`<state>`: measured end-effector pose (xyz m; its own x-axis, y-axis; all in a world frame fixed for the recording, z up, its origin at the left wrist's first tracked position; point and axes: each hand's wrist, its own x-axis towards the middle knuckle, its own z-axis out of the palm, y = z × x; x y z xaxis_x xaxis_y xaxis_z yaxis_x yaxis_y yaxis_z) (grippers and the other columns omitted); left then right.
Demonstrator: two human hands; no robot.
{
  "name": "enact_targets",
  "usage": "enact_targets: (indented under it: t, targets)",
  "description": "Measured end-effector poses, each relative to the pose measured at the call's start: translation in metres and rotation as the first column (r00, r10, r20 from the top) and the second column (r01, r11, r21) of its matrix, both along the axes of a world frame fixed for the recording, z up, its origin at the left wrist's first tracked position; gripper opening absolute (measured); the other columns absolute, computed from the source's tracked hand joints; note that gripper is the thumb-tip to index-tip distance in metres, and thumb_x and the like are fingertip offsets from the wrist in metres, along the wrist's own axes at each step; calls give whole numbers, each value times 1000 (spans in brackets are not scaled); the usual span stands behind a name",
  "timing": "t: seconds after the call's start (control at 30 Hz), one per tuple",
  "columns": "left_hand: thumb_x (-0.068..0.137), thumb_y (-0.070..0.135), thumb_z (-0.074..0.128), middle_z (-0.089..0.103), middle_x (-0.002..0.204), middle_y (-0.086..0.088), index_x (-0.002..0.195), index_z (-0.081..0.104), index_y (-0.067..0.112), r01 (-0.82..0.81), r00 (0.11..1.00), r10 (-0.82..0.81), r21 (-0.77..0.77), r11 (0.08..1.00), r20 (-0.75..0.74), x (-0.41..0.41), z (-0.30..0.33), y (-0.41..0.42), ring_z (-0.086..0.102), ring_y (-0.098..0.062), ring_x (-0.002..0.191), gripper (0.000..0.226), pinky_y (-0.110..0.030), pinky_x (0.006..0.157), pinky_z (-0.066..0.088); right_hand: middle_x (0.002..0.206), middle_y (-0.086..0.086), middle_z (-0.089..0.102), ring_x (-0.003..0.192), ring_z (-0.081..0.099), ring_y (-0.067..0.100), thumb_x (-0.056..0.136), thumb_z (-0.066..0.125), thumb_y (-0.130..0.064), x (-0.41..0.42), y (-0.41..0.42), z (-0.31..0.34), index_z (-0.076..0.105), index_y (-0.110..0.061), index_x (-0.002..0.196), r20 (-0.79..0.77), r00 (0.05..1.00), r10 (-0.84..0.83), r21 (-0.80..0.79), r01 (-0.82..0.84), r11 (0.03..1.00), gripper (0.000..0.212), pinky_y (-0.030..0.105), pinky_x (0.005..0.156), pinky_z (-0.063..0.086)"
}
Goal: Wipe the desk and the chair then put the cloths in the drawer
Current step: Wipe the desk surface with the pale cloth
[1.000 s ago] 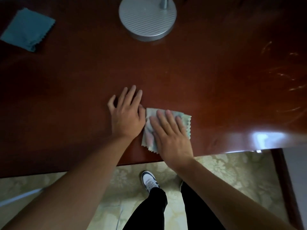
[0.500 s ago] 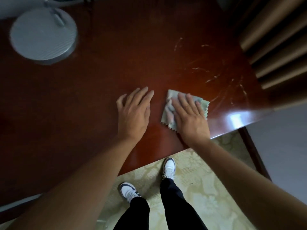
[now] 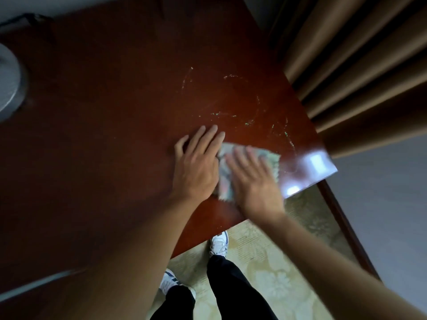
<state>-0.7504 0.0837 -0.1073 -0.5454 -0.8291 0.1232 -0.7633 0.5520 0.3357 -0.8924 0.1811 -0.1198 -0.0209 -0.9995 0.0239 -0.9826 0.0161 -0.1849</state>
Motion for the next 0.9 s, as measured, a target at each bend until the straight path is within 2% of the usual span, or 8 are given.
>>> enact_targets:
  t: [0.17,0.3,0.4,0.5,0.6,0.77,0.83,0.9]
  targets:
    - [96,25,34,46,152,-2,144,51,19,17,998,-17,5,1000,57,-15,-5,2,38,-23,144,51,-46,114,26,154,13,38,146,27,34,102,41,-27,-55,-29,1,44,-13,147,9,941,-338,-106,337,936,47,50,118,21]
    - [95,26,36,46,153,-4,143,52,15,21,996,-20,-9,1000,88,-14,-5,3,37,-24,144,52,-47,114,30,156,11,34,146,24,36,92,43,-21,17,5,0,43,-13,147,21,993,-115,-24,116,993,56,53,117,20]
    - [94,25,36,46,153,-3,143,52,16,2,996,-1,-10,1000,84,-14,-4,3,37,-22,145,52,-46,115,29,153,10,40,144,31,35,95,40,-23,-22,-7,-1,44,-14,146,46,997,-59,-27,60,998,52,54,116,23]
    - [95,24,37,49,150,-2,141,54,17,-17,997,18,-18,1000,76,-17,-3,4,39,-21,144,49,-44,115,27,154,15,37,145,28,38,99,41,-18,-97,-40,-2,38,-12,149,9,953,-301,-42,301,953,50,57,115,26]
    - [95,24,42,50,150,-2,140,55,18,-23,998,24,-29,999,64,-17,-5,4,39,-20,143,47,-44,114,28,155,15,35,145,26,39,100,42,-19,-87,-44,1,39,-12,149,58,896,-440,-79,443,893,49,56,115,25]
    - [95,25,42,48,151,-3,140,54,17,-19,997,21,-30,999,73,-16,-7,3,38,-21,144,48,-45,114,29,153,10,40,144,29,35,95,50,-18,0,7,-4,46,-13,145,92,987,-135,-79,142,987,51,52,118,21]
    - [95,24,43,48,151,-2,140,55,17,-20,998,23,-39,999,67,-17,-7,3,38,-20,144,47,-44,114,29,150,10,44,142,35,35,96,48,-20,-30,-7,-4,48,-13,144,70,996,-62,-97,68,993,48,52,116,25]
    - [95,24,45,49,150,-1,140,55,18,-28,998,30,-43,999,60,-17,-8,3,38,-20,144,46,-43,115,28,149,15,46,140,37,39,96,46,-18,-76,-38,-3,46,-10,144,25,991,-131,-107,132,985,49,56,113,29]
